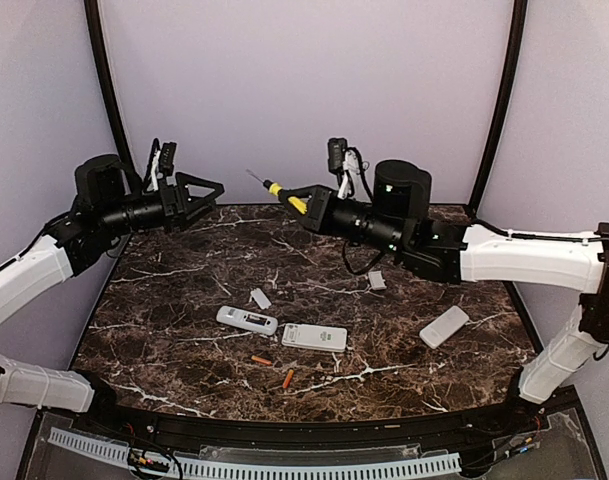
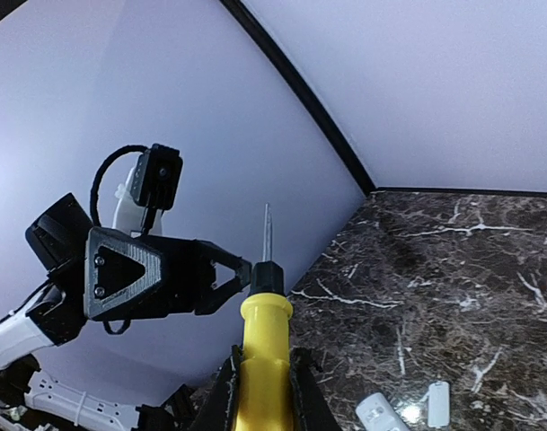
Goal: Unload the batteries from the remote control
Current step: Pass from the left arm to the right, then hold the remote control without the battery cover at the center of the board.
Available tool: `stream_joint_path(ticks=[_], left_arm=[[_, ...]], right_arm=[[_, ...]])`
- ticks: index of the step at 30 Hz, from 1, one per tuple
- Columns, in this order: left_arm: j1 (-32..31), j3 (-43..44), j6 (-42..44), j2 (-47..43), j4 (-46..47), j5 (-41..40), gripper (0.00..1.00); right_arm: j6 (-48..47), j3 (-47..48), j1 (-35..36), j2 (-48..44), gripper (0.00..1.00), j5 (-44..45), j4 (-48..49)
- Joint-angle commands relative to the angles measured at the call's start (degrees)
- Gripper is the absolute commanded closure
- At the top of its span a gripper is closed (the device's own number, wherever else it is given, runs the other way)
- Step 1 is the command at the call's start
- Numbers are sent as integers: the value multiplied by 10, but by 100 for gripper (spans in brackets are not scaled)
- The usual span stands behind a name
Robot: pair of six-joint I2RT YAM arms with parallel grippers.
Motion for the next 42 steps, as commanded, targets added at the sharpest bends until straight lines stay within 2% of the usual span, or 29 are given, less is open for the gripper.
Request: stream_joint_path(ticks=[1,5,7,10,15,28,37,42], left_arm=[[30,48,146,41,-306,-23,24],[45,56,220,108,-386,-73,23],[45,49,242,140,-398,-87,23],[45,39,259,187,-397,-90,24],[45,59,280,258,-413,-114,25],[26,94,302,362,-443,-142,26],[11,105,308,389,-447,-182,30],[7,107,309,397,-444,-172,32]], right_arm=[[-33,-29,-41,-60,100,62,-161],[-35,-22,-54,-79,100,82,-281],[-22,-17,-55,-77,100,85,-337],[8,-24,-54,-67,100,66,-370],[54,-29,-44,-31,100,12,-393],[96,59,-2,96,100,-64,-415],[132,72,10,130,100,-91,-403],[140,79,16,143,100,-95,-404]])
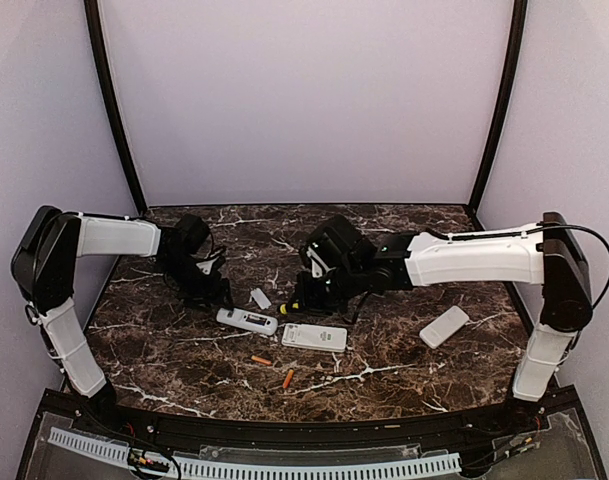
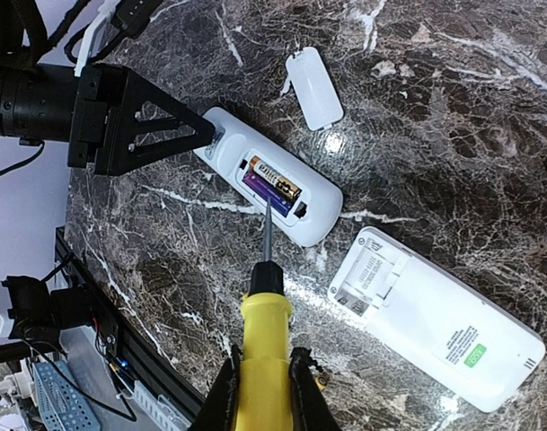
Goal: Unload the batteries from the remote control
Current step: Hold the remote control without the battery cover at the center of the board.
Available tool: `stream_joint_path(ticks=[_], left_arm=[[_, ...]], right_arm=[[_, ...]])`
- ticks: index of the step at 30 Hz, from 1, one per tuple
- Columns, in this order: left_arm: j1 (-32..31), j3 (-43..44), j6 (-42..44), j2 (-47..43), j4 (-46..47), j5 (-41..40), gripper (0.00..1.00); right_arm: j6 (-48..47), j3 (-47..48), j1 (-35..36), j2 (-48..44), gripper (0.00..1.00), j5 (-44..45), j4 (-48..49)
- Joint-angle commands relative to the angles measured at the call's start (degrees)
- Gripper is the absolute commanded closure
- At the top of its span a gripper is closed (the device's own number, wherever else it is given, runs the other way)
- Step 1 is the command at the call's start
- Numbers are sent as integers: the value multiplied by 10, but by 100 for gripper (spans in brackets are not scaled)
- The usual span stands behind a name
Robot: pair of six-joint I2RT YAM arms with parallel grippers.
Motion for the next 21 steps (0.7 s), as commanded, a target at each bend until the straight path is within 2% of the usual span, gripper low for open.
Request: stream_joint_path(ticks=[1,14,21], left_arm=[[-4,12,12,7,-18,-7,32],[-27,12,20,9,-17,-14,28],[-28,13,22,15,-19,-28,34]], right_arm=[[15,24,10,18,100,-10,8],[30,32,17,31,100,-4,-7],[31,38,18,39,100,-6,-9]])
